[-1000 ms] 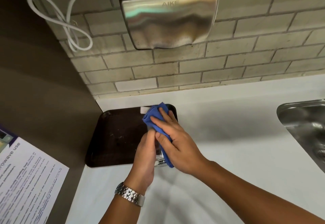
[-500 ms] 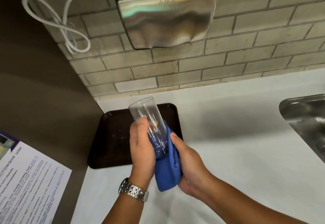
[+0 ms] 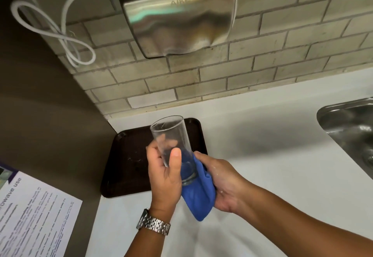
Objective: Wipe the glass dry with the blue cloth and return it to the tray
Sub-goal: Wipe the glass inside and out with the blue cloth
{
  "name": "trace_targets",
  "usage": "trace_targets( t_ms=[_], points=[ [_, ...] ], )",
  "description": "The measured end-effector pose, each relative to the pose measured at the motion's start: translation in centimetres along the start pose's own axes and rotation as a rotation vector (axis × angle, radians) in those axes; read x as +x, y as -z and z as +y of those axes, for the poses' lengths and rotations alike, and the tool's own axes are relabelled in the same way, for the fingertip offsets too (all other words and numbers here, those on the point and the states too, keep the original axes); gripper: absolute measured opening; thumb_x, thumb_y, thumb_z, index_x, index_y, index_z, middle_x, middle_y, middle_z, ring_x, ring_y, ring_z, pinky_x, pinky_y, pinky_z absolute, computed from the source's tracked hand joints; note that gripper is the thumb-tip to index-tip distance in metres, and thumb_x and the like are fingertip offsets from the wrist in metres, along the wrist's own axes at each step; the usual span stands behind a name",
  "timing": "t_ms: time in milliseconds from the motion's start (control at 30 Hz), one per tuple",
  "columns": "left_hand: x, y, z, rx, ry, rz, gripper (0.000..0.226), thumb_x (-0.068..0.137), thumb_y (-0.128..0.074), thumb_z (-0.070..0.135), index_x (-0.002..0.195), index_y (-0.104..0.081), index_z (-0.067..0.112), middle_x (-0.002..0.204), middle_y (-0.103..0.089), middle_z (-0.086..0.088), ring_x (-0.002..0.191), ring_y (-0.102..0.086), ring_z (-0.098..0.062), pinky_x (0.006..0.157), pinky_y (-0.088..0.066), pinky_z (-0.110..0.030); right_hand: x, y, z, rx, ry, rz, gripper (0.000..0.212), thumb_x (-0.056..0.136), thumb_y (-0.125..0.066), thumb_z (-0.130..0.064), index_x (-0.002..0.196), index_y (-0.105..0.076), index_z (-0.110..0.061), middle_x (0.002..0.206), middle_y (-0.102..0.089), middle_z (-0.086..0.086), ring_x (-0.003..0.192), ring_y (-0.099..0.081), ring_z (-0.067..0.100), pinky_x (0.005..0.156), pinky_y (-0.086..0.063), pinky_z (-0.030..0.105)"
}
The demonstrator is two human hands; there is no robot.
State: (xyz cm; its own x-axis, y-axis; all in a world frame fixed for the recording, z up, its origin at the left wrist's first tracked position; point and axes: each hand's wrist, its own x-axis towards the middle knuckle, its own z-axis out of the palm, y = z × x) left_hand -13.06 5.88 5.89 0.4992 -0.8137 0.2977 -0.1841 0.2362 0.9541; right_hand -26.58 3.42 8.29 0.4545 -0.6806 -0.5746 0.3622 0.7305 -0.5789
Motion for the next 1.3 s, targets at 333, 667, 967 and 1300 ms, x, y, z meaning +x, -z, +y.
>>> trace_targets(
  t_ms=[333, 667, 967, 1300],
  points=[
    [-0.9, -0.1, -0.9, -0.059, 0.268, 0.031, 0.051, 0.092, -0.055, 0.069, 0.122, -0.07, 0.031, 0.105, -0.082, 0.025, 0.097, -0.079, 0.002, 0.077, -0.059, -0.012, 0.6, 0.2, 1.5, -0.431, 0.368, -0.013, 0.035, 0.116, -0.042, -0.04, 0.143, -0.064, -0.039, 0.132, -0.079, -0.007, 0.122, -0.075, 0.012, 0.117, -0.052, 0.039],
    [-0.7, -0.6, 0.1, -0.122, 0.64, -0.043, 0.084, 0.081, -0.057, 0.085, 0.136, -0.077, 0.024, 0.136, -0.081, -0.011, 0.124, -0.08, -0.029, 0.111, -0.061, -0.057, 1.3, 2.1, 1.9, -0.727, 0.636, -0.119, 0.055, 0.115, -0.04, -0.04, 0.167, -0.024, -0.046, 0.162, -0.051, -0.022, 0.147, -0.053, 0.002, 0.126, -0.042, 0.038],
    [-0.9, -0.9, 1.2, -0.012, 0.538, -0.077, 0.091, 0.065, -0.064, 0.106, 0.126, -0.062, 0.039, 0.118, -0.084, 0.003, 0.112, -0.08, -0.015, 0.089, -0.058, -0.032, 2.0, 2.7, 1.1, -0.897, 0.799, -0.079, 0.053, 0.116, -0.038, -0.038, 0.167, -0.025, -0.047, 0.167, -0.041, -0.026, 0.153, -0.039, -0.006, 0.128, -0.034, 0.024],
    [-0.5, -1.3, 1.4, -0.268, 0.724, -0.057, 0.099, 0.071, -0.081, 0.089, 0.143, -0.072, 0.021, 0.128, -0.087, -0.012, 0.112, -0.087, -0.029, 0.086, -0.072, -0.044, 2.4, 1.7, -0.2, -0.613, 0.562, -0.209, 0.051, 0.115, -0.044, -0.037, 0.161, -0.033, -0.056, 0.148, -0.067, -0.019, 0.134, -0.068, 0.009, 0.109, -0.056, 0.026]
  ],
)
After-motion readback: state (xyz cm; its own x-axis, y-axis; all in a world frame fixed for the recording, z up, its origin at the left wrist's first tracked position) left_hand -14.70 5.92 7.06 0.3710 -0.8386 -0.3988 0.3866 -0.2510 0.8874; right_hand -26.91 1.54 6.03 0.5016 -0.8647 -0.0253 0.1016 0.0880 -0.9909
